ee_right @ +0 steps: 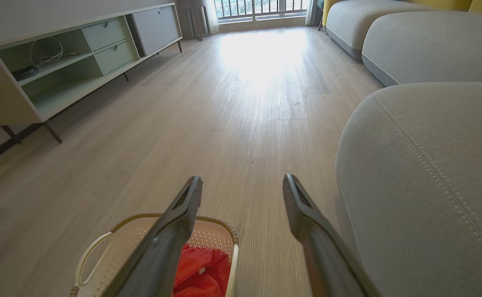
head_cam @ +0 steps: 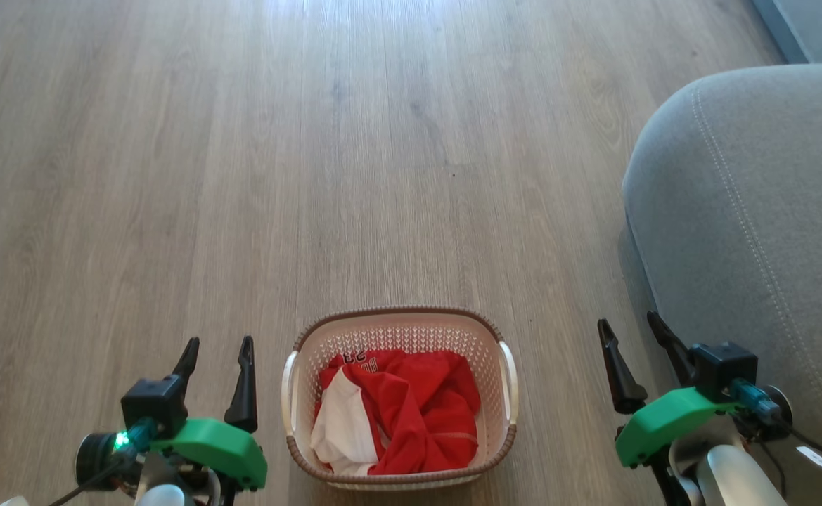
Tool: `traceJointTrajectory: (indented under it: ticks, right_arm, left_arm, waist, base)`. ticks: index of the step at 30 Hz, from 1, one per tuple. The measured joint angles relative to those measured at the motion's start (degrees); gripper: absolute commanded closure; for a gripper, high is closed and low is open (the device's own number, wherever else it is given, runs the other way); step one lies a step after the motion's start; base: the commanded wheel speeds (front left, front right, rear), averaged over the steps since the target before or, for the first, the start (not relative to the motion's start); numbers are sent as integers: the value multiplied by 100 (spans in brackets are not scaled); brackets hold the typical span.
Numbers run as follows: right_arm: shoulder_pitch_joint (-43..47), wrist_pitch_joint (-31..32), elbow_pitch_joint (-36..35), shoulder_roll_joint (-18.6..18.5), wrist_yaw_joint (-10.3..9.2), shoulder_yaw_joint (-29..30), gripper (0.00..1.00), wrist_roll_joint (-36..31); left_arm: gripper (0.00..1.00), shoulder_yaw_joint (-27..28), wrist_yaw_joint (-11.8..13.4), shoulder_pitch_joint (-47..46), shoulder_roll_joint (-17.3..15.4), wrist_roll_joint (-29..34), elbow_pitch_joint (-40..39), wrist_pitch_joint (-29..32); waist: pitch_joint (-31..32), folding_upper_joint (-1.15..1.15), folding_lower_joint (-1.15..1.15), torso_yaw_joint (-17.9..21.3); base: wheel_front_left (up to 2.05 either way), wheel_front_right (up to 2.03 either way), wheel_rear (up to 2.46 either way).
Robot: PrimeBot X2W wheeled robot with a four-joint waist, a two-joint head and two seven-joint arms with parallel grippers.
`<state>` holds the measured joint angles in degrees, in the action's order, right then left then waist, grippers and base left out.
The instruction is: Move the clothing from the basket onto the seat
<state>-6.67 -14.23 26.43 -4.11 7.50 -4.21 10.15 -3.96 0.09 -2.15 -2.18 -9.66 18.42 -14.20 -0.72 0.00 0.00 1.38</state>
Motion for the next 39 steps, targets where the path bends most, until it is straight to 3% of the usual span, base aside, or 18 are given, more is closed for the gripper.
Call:
traceJointTrajectory:
  ticks: [8, 17, 29, 36, 39]
  right_arm:
    - [-144, 0, -188, 0, 0, 123, 0, -114]
    - [-748, -18, -594, -1, 0, 445, 0, -291]
    - [-2090, -24, -1234, 0, 0, 737, 0, -321]
    - [-2399, -24, -1310, 21, 0, 733, 0, -305]
    - [-2434, -25, -1312, 25, 0, 739, 0, -294]
  left_arm:
    - [0, -45, -43, -94, -1, 1, -62, 0]
    - [0, -220, -33, -960, 0, 9, -286, -1]
    - [0, -889, 10, -2807, 13, 137, -378, -9]
    - [0, -1270, -115, -3514, 15, 579, 448, -51]
    - [0, -1481, -145, -3785, 22, 721, 1287, -51]
  waist:
    - [-365, 0, 0, 59]
    - [-1306, 0, 0, 83]
    - [-3424, 0, 2, 86]
    - [-4431, -1, 2, 266]
    - [-4590, 0, 0, 397]
  base:
    - [0, 0, 0]
    - [0, 0, 0]
    - [0, 0, 0]
    - [0, 0, 0]
    - [0, 0, 0]
